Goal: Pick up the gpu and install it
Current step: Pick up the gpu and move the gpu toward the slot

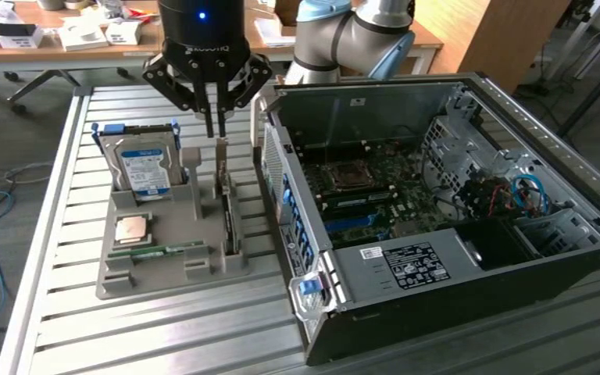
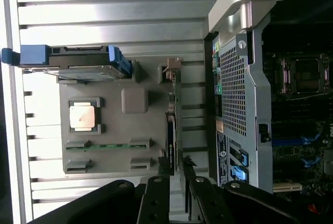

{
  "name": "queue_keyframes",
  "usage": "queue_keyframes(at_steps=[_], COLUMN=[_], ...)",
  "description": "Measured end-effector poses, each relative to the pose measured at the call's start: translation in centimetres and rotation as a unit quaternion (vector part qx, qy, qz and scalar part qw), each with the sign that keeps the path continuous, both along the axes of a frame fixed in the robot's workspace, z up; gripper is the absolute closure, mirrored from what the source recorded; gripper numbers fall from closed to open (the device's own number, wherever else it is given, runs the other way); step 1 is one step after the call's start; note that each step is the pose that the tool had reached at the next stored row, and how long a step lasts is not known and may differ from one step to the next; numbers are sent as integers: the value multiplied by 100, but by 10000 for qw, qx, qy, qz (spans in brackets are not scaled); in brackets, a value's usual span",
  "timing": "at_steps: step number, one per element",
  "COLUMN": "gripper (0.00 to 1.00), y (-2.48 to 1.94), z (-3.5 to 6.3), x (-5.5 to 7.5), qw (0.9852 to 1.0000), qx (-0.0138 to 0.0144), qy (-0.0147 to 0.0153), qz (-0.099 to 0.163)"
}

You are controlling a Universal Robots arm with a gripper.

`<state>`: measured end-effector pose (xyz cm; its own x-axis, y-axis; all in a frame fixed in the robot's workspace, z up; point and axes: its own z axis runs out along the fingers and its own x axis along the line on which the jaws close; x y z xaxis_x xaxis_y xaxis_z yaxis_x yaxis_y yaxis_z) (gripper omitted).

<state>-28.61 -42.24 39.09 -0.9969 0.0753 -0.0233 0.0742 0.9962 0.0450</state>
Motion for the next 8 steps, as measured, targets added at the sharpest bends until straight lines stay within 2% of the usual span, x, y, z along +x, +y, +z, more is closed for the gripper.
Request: queue_keyframes(at_steps=[1,3,4,6,7,8], gripper=[77,65,65,53,53,47], y=[0,0,0,0,0,0], z=[0,0,0,0,0,0], x=[0,0,0,0,0,0], qw=[10000,10000,10000,10000,10000,10000], qx=[0,0,0,0,0,0], qy=[0,0,0,0,0,0], qz=[0,0,0,0,0,0])
